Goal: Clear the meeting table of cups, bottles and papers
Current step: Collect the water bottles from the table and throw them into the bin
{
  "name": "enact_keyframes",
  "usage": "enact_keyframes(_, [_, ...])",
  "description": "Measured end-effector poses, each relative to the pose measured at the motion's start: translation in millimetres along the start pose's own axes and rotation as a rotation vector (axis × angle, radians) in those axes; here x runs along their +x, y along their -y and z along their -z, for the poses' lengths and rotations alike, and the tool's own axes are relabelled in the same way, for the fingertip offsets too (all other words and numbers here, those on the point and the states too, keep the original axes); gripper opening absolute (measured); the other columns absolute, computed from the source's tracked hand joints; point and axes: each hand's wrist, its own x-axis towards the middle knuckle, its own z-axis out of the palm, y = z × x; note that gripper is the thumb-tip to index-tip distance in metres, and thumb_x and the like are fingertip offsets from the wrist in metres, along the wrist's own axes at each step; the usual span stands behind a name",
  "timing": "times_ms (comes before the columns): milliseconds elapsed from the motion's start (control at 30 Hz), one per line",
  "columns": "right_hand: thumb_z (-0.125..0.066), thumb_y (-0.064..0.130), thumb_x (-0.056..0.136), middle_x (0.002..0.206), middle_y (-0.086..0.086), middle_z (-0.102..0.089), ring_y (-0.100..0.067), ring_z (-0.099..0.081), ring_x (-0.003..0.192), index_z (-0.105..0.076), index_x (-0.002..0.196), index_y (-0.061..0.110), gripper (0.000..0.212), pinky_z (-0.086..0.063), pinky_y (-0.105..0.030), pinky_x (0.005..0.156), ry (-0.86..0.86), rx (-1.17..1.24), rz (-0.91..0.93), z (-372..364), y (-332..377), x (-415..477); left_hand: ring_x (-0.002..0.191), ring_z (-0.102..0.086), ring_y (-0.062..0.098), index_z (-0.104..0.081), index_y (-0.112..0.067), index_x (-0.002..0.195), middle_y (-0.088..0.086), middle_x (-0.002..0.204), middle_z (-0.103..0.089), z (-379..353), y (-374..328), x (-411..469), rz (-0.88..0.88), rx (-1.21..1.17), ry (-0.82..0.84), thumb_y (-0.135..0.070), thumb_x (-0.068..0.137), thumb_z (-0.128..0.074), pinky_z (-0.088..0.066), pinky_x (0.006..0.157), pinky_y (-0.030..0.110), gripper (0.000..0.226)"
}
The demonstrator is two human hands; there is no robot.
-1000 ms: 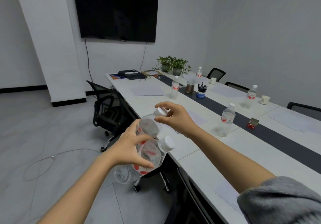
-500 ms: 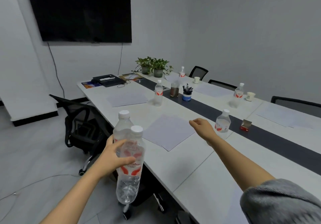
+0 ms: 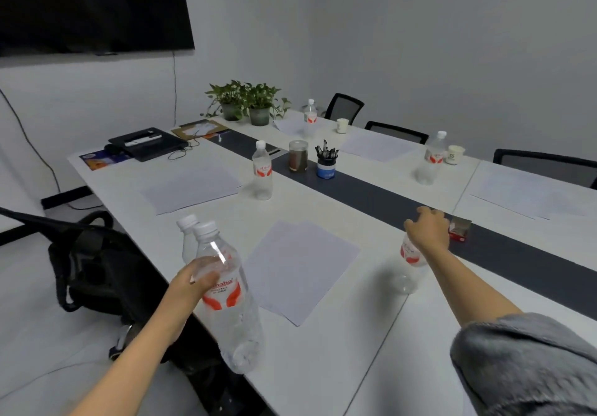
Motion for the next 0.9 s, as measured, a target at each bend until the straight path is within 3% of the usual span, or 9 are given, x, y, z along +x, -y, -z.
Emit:
enact_keyframes(100, [-0.052,0.019,0.090,0.142,-0.018,-0.037,-0.037,-0.035,0.129,-0.041,0.137,0.011,0.049,-0.039,-0.051,0.099,-0.028,-0.079,0.006,-7.1,3.2,12.5,0.102,-0.062,0.029,-0.060,-0.030,0.101,0.009,0.110,-0.065,1.0,5.2,22.3,0.011,-0.008,0.008,-0.056,0.045,-0.064,-0.046,0.095,0.045,0.062])
enact_keyframes(200, [-0.052,0.021,0.091,0.137,-0.019,-0.042,-0.037,-0.036,0.126,-0.044,0.134,0.011,0.044,-0.039,-0.046,0.097,-0.047,-0.240,-0.007,-9.6,5.9,22.2,0.099,-0.063,0.027,-0.060,-0.029,0.100,0.009,0.107,-0.065,5.3,9.7,43.7,0.001,-0.015,0.022,-0.057,0.045,-0.064,-0.050,0.085,0.037,0.062])
enact_keyframes(300, [-0.048,0.017,0.094,0.131,-0.018,-0.047,-0.038,-0.036,0.124,-0.048,0.129,0.012,0.035,-0.041,-0.045,0.093,0.021,-0.300,-0.057,-15.8,2.6,24.8,0.097,-0.063,0.026,-0.060,-0.029,0.099,0.006,0.103,-0.066,11.9,12.4,66.9,-0.006,-0.026,0.040,-0.058,0.043,-0.064,-0.049,0.078,0.033,0.062])
enact_keyframes(467, [-0.044,0.014,0.096,0.124,-0.018,-0.051,-0.038,-0.040,0.119,-0.051,0.121,0.009,0.026,-0.045,-0.042,0.084,-0.025,-0.310,-0.053,-29.1,14.3,12.1,0.101,-0.062,0.030,-0.059,-0.032,0.096,0.007,0.105,-0.065,37.3,11.1,102.9,-0.032,0.008,0.107,-0.059,0.044,-0.061,-0.049,0.089,0.042,0.059])
enact_keyframes(633, [-0.053,0.018,0.091,0.123,-0.018,-0.056,-0.038,-0.046,0.115,-0.050,0.124,0.008,0.034,-0.045,-0.041,0.083,-0.041,-0.218,0.026,-46.8,89.1,2.5,0.102,-0.061,0.028,-0.059,-0.032,0.096,0.002,0.103,-0.065,86.3,-7.9,127.9,-0.100,0.005,0.154,-0.060,0.041,-0.063,-0.048,0.085,0.036,0.062])
enact_keyframes(800, [-0.055,0.022,0.086,0.095,-0.008,-0.060,-0.027,-0.052,0.083,-0.056,0.102,0.009,0.021,-0.041,-0.032,0.065,-0.040,-0.123,0.108,-69.3,185.6,-12.7,0.097,-0.062,0.018,-0.059,-0.032,0.097,-0.001,0.102,-0.065,150.2,-24.8,149.0,-0.162,-0.001,0.167,-0.078,0.027,-0.069,-0.049,0.083,0.032,0.084])
enact_keyframes(900, [-0.054,0.023,0.085,0.088,-0.006,-0.058,-0.025,-0.052,0.078,-0.056,0.097,0.011,0.017,-0.040,-0.030,0.062,-0.017,-0.120,0.145,-86.2,235.6,-23.7,0.100,-0.060,0.017,-0.059,-0.034,0.099,-0.001,0.107,-0.065,185.0,-23.8,164.4,-0.164,-0.020,0.159,-0.086,0.020,-0.065,-0.047,0.080,0.028,0.095])
